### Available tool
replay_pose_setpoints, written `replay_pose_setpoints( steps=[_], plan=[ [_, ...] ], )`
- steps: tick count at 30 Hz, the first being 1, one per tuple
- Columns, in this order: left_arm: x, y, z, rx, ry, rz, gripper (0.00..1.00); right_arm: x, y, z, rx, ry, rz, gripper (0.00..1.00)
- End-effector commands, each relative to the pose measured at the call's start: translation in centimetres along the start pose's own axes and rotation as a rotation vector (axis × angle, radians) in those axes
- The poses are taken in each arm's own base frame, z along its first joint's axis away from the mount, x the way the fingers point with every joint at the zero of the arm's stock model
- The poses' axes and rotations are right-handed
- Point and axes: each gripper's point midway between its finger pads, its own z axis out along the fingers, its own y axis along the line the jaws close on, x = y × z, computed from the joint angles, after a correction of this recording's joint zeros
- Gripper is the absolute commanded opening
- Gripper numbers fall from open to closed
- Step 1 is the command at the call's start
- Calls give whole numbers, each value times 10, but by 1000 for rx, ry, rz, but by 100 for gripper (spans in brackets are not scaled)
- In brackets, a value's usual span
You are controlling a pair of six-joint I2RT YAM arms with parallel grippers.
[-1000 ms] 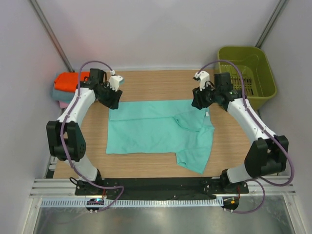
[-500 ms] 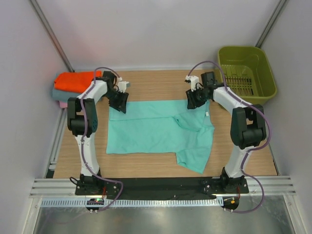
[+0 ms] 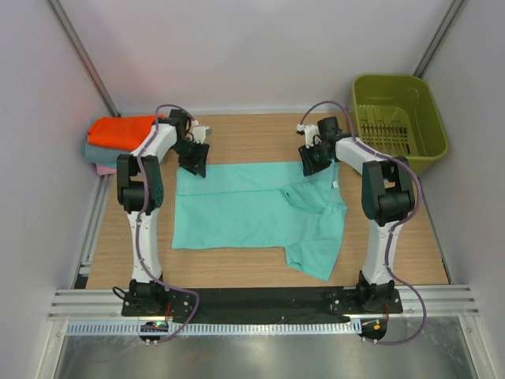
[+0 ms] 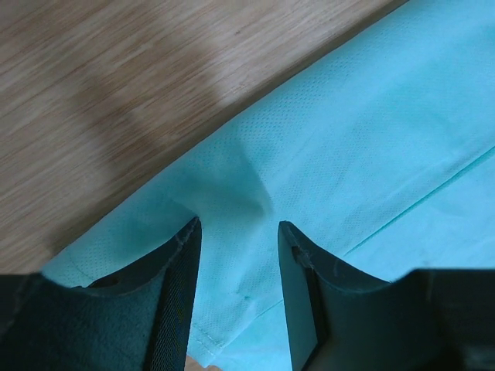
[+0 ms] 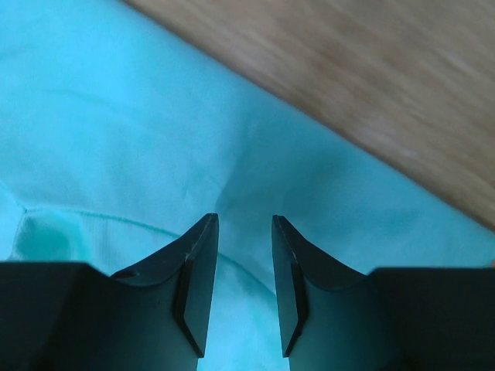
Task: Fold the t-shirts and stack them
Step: Fold the tshirt
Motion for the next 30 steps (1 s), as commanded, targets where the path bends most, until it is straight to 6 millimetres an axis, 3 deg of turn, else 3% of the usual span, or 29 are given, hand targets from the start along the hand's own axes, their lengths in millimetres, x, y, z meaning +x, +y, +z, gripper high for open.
replay_pose_setpoints(
  steps=[1, 5, 6, 15, 24, 27, 29, 30],
  plan=[
    [-8, 5, -2, -19, 2, -6, 46, -14, -13, 14, 52, -16, 19, 40],
    [-21, 17, 6, -50, -1, -10, 46, -31, -27, 23, 89, -33, 18, 40],
    [-34, 21, 2, -66, -30, -3, 47, -29, -30, 29, 97, -22, 20, 41],
    [-68, 50, 21, -146, -90, 33, 52, -51, -53, 44, 164, -51, 4, 40],
    [-112, 55, 23, -197, -213, 89, 55, -94, -84, 50, 260, -143, -35, 41],
    [-129, 47, 0, -216, -269, 89, 52, -119, -89, 32, 294, -195, -66, 41],
    [-145, 35, -50, -271, -347, 78, 50, -141, -92, 4, 323, -251, -97, 43],
    [-152, 28, -71, -287, -388, 75, 50, -161, -87, -32, 338, -317, -113, 43]
  ],
)
